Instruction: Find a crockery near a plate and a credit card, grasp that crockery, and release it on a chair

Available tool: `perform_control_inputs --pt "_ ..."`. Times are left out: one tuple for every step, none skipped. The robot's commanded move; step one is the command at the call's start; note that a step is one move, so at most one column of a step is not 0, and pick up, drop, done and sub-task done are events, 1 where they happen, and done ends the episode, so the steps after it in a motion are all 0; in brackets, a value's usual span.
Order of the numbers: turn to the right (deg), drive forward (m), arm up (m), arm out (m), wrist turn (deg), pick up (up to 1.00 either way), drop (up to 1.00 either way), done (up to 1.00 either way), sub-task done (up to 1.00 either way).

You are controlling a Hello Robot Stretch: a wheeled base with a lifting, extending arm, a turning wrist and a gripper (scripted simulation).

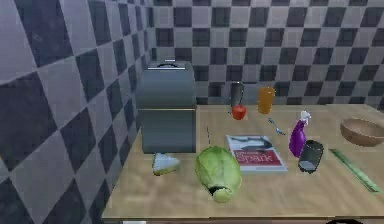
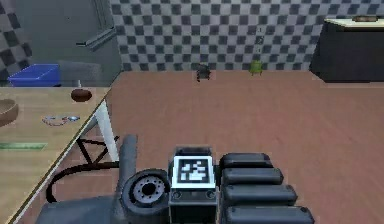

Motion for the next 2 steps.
perform_control_inputs --pt "-39.0 0.0 0.0 0.0 0.0 0.0 0.0 0.0 0.0" --pt "0.0 0.0 0.0 0.38 0.0 0.0 0.0 0.0 0.0"
